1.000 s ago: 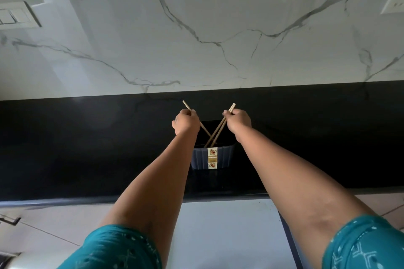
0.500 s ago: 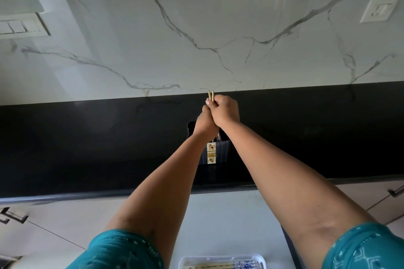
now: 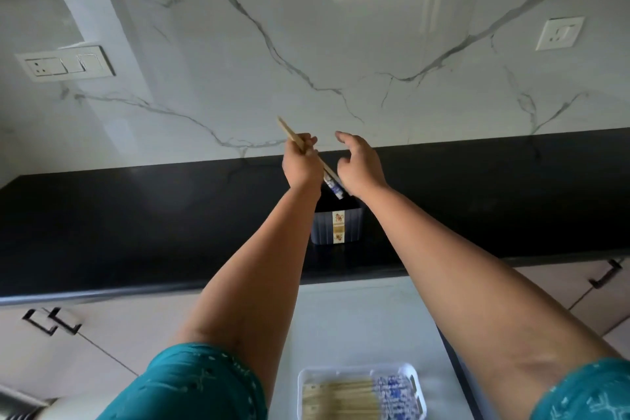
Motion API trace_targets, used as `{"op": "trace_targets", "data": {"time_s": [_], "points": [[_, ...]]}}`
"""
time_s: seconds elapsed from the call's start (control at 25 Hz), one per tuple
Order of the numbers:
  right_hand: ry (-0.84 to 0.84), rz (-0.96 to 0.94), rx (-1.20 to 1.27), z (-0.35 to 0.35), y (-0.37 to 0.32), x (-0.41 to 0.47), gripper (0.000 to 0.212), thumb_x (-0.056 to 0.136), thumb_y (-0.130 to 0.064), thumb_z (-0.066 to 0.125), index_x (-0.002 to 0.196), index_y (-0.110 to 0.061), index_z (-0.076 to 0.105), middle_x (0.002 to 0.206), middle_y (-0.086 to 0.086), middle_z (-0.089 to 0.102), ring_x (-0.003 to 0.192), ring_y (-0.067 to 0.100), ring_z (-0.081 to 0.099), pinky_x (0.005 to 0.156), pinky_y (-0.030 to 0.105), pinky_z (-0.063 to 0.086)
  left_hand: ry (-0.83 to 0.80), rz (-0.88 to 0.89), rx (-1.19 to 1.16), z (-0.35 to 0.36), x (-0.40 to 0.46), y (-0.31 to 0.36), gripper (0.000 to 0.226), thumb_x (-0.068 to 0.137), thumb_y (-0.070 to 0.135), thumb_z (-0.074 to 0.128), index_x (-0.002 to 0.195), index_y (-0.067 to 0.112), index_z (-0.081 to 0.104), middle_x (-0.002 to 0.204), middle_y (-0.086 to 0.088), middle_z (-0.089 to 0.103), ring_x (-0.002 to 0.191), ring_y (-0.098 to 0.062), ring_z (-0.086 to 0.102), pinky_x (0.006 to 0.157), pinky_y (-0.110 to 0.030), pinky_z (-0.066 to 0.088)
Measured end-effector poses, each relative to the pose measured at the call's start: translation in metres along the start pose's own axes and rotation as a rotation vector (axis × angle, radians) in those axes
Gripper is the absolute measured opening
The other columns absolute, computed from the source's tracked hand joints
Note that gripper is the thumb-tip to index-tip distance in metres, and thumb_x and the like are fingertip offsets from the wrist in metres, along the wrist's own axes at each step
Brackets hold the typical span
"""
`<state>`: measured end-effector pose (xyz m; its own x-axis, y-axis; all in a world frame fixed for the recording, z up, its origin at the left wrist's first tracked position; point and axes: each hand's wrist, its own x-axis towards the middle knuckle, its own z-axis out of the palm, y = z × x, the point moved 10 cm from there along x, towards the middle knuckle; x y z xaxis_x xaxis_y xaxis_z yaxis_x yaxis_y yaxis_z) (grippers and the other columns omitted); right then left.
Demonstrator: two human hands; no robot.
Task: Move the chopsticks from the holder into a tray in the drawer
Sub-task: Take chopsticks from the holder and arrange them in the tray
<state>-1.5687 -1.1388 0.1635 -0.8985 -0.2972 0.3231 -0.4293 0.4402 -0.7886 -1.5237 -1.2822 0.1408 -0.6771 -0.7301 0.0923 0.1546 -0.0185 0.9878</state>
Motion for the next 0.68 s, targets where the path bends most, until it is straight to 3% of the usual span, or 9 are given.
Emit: {"op": "trace_targets", "data": {"time_s": [0.08, 0.16, 0.24, 0.32, 0.44, 0.56, 0.64, 0.68], "points": [[-0.124, 0.012, -0.257, 0.017, 0.021, -0.033, 0.074, 0.084, -0.008, 0.063, 0.15, -0.013, 0.028, 0.153, 0.008, 0.034, 0.143, 0.025, 0.031, 0.116, 0.033, 0.028, 0.05, -0.157, -0.241, -0.02, -0.017, -0.014, 0.008, 0.098, 0.017, 0.05, 0.097, 0.022, 0.056, 0.096, 0.002, 0.073, 0.085, -0.016, 0.071, 0.08, -0.033, 0.059], [-0.172, -0.022, -0.498, 0.036, 0.039, -0.069, 0.075, 0.086, -0.015, 0.061, 0.151, -0.012, 0.023, 0.151, 0.012, 0.035, 0.143, 0.03, 0.03, 0.119, 0.043, 0.024, 0.034, -0.277, -0.401, -0.029, -0.043, -0.041, 0.003, 0.097, 0.019, 0.053, 0.095, 0.02, 0.055, 0.093, -0.004, 0.073, 0.077, -0.018, 0.072, 0.075, -0.035, 0.06], [-0.144, -0.11, -0.593, 0.05, 0.051, -0.105, 0.048, 0.092, -0.017, 0.048, 0.139, -0.015, 0.041, 0.134, 0.012, 0.054, 0.125, 0.033, 0.052, 0.103, 0.043, 0.04, -0.015, -0.402, -0.485, -0.034, -0.079, -0.085, 0.004, 0.095, 0.015, 0.055, 0.092, 0.014, 0.057, 0.087, -0.01, 0.071, 0.073, -0.02, 0.07, 0.072, -0.037, 0.059], [-0.233, -0.073, -0.566, 0.068, 0.08, -0.145, 0.031, 0.097, -0.021, 0.036, 0.123, -0.021, 0.052, 0.12, 0.009, 0.065, 0.106, 0.035, 0.063, 0.081, 0.04, 0.049, -0.072, -0.571, -0.484, -0.04, -0.124, -0.142, 0.014, 0.096, 0.013, 0.051, 0.085, 0.011, 0.059, 0.082, -0.011, 0.068, 0.069, -0.021, 0.067, 0.068, -0.037, 0.053], [-0.538, -0.005, -0.627, 0.101, 0.144, -0.22, 0.026, 0.101, -0.022, 0.025, 0.116, -0.019, 0.046, 0.115, 0.013, 0.063, 0.1, 0.037, 0.063, 0.073, 0.039, 0.046, -0.111, -0.833, -0.339, -0.07, -0.189, -0.231, 0.015, 0.097, 0.011, 0.048, 0.093, 0.008, 0.061, 0.097, -0.011, 0.069, 0.089, -0.024, 0.066, 0.082, -0.037, 0.052], [-0.796, 0.054, -0.737, 0.115, 0.202, -0.287, 0.024, 0.095, -0.005, 0.034, 0.116, -0.013, 0.041, 0.113, 0.016, 0.058, 0.097, 0.036, 0.06, 0.071, 0.04, 0.04, 0.077, -0.94, -0.21, -0.135, -0.214, -0.294, 0.023, 0.097, 0.005, 0.044, 0.116, -0.001, 0.055, 0.11, -0.017, 0.066, 0.098, -0.027, 0.064, 0.083, -0.037, 0.053], [-0.917, 0.074, -0.845, 0.121, 0.231, -0.317, 0.034, 0.091, -0.002, 0.041, 0.124, -0.01, 0.041, 0.119, 0.016, 0.055, 0.106, 0.035, 0.058, 0.079, 0.041, 0.043, 0.108, -0.852, 0.184, -0.181, -0.214, -0.31, 0.03, 0.094, 0.004, 0.047, 0.122, 0.0, 0.055, 0.109, -0.018, 0.066, 0.095, -0.027, 0.063, 0.089, -0.041, 0.051], [-0.954, 0.081, -0.898, 0.123, 0.24, -0.325, 0.038, 0.09, -0.002, 0.044, 0.128, -0.009, 0.041, 0.123, 0.015, 0.054, 0.11, 0.034, 0.057, 0.085, 0.041, 0.043, 0.035, -0.766, 0.458, -0.194, -0.212, -0.311, 0.031, 0.091, 0.006, 0.048, 0.121, 0.002, 0.057, 0.109, -0.02, 0.065, 0.094, -0.029, 0.062, 0.091, -0.042, 0.049]]}}
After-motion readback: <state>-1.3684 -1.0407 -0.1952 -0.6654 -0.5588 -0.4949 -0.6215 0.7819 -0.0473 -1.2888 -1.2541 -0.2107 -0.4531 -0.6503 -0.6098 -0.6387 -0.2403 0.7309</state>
